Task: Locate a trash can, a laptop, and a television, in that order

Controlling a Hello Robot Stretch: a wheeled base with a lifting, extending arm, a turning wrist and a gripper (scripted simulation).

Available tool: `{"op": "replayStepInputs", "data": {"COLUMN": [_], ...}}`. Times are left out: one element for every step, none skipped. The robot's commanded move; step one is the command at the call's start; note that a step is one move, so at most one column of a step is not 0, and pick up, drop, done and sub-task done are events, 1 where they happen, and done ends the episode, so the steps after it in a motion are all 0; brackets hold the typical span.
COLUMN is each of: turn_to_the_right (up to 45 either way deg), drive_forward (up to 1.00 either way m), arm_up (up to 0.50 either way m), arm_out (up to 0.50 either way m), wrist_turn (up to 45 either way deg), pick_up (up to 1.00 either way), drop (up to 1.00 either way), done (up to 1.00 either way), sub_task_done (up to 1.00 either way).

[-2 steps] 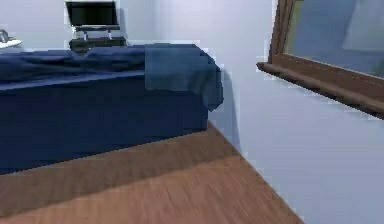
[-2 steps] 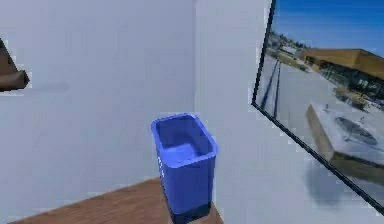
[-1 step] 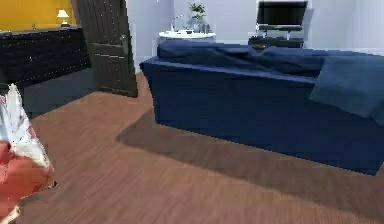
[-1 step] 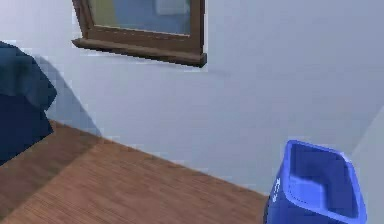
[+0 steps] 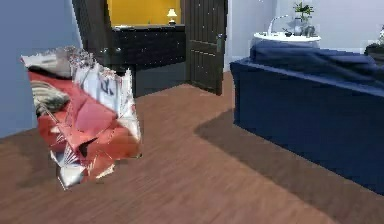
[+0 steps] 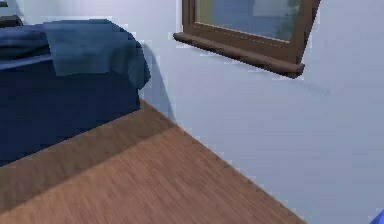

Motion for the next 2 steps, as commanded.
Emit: {"op": "replayStepInputs", "data": {"turn_to_the_right": [0.0,-3.0], "drive_forward": [1.00,0.00], "arm_up": [0.00,0.00], "arm_out": [0.00,0.00], "wrist_turn": [0.0,0.0], "pick_up": [0.00,0.00], "drop": [0.00,0.00], "done": [0.00,0.00], "sub_task_done": [0.00,0.00]}}
